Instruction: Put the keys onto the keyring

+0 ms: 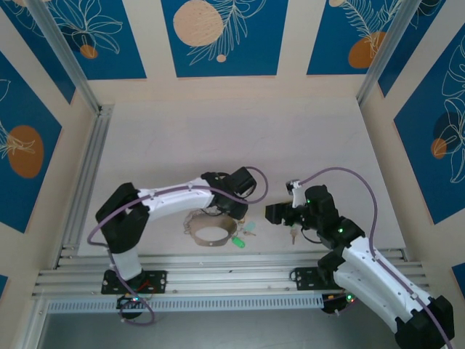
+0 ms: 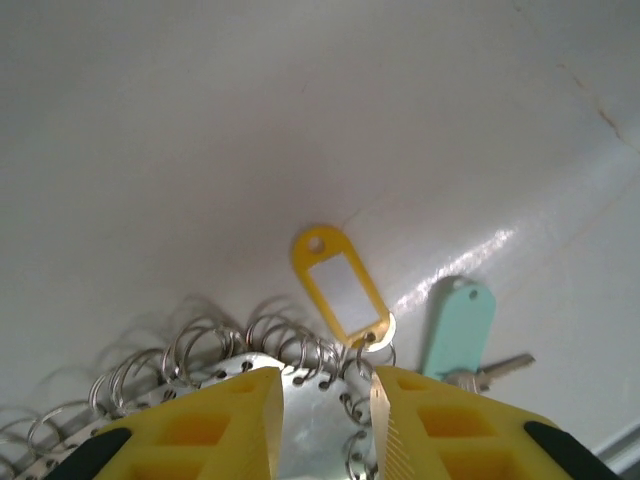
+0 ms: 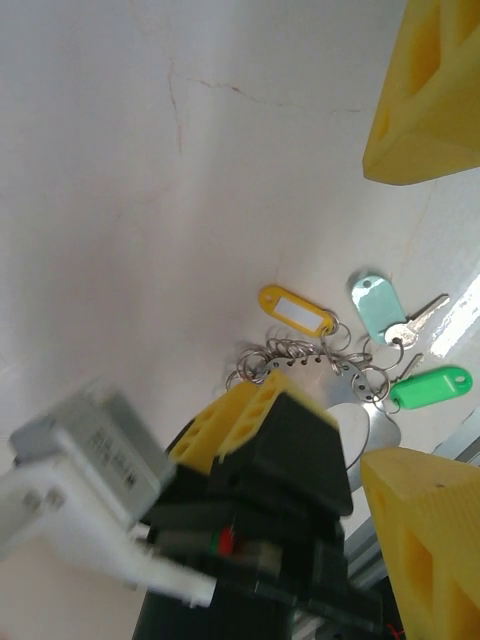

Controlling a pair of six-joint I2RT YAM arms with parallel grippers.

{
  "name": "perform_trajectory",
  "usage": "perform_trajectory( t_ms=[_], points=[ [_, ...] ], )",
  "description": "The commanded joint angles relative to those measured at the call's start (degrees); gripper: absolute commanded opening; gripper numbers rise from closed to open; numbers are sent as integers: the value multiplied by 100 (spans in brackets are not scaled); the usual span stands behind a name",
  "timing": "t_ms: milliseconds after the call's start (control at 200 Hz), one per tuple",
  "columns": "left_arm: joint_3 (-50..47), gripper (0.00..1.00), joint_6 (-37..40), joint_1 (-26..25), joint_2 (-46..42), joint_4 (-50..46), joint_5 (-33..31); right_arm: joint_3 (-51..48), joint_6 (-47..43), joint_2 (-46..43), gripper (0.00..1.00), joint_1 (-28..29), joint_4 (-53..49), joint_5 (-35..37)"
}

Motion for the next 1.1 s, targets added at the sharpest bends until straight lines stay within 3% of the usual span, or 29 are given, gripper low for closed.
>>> perform_trajectory(
  t_ms=[0,220,840,1095],
  points=[
    [429,31,73,-132,350,-645,-440,-73,31,-141,71,-150,-8,-340],
    [569,38,-95,-211,717,-916,-739,-49,-91,-219,73,-357,-30,-545],
    [1230,35,-227,-471,1430,-1546,-1250,-95,-312,-409,75,-891,-66,-1033],
    [1449,39,-396,-545,1391,-1686,-1224,-165,-235,-465,93,-914,-64,-1031]
  ],
)
